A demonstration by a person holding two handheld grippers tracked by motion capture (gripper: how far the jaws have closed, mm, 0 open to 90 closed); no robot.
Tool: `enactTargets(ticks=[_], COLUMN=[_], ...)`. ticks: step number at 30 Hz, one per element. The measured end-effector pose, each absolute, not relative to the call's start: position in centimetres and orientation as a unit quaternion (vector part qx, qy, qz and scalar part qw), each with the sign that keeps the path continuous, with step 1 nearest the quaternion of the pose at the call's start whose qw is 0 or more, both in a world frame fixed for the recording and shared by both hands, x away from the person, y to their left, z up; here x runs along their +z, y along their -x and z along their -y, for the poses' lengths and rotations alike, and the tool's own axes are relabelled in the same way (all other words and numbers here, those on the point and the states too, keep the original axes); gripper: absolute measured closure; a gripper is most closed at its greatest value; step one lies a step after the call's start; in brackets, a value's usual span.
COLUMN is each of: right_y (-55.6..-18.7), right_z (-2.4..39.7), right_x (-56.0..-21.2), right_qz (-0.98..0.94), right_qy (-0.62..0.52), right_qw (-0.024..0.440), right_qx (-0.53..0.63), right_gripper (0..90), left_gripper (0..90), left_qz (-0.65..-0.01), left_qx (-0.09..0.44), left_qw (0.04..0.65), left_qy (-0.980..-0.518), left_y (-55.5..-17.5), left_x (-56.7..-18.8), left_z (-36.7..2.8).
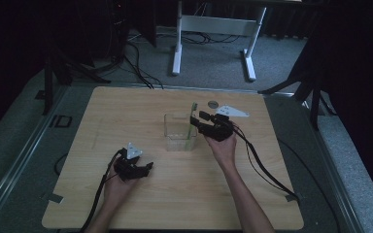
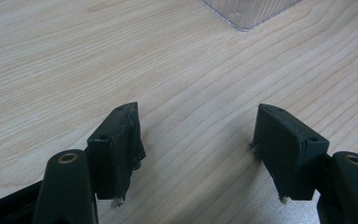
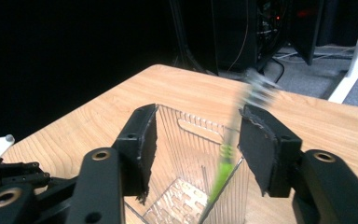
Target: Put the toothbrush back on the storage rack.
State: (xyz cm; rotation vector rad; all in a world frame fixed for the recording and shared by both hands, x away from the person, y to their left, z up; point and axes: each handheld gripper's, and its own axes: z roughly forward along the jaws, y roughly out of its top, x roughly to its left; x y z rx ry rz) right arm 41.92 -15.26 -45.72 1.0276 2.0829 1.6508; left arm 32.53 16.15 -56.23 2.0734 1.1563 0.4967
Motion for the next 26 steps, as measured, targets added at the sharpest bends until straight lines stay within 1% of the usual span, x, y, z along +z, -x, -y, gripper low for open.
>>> enactTargets(ticks=[12,21,26], right_y=[-41.0,-40.2,-39.6], right_z=[16.3,17.1,17.5], right_x=[-44.2,-43.3,-43.1], right_qz=[-0.711,-0.720,-0.735], right_qy=[-0.350,-0.361,-0.360], right_qw=[0.155,0.157,0.166], right_qx=[0.590,0.572,0.549], right_gripper=[39.7,39.3,38.8], left_gripper=[32.2,32.2,32.2], left_qz=[-0.447,-0.447,-0.447], left_qx=[0.191,0.192,0.191], left_qw=[0.351,0.351,0.351], left_qy=[-0.801,-0.800,-0.800], left_y=[-32.5,-32.5,-32.5], left_x=[-56.2,-56.2,-56.2], left_z=[-16.1,-16.1,-16.1])
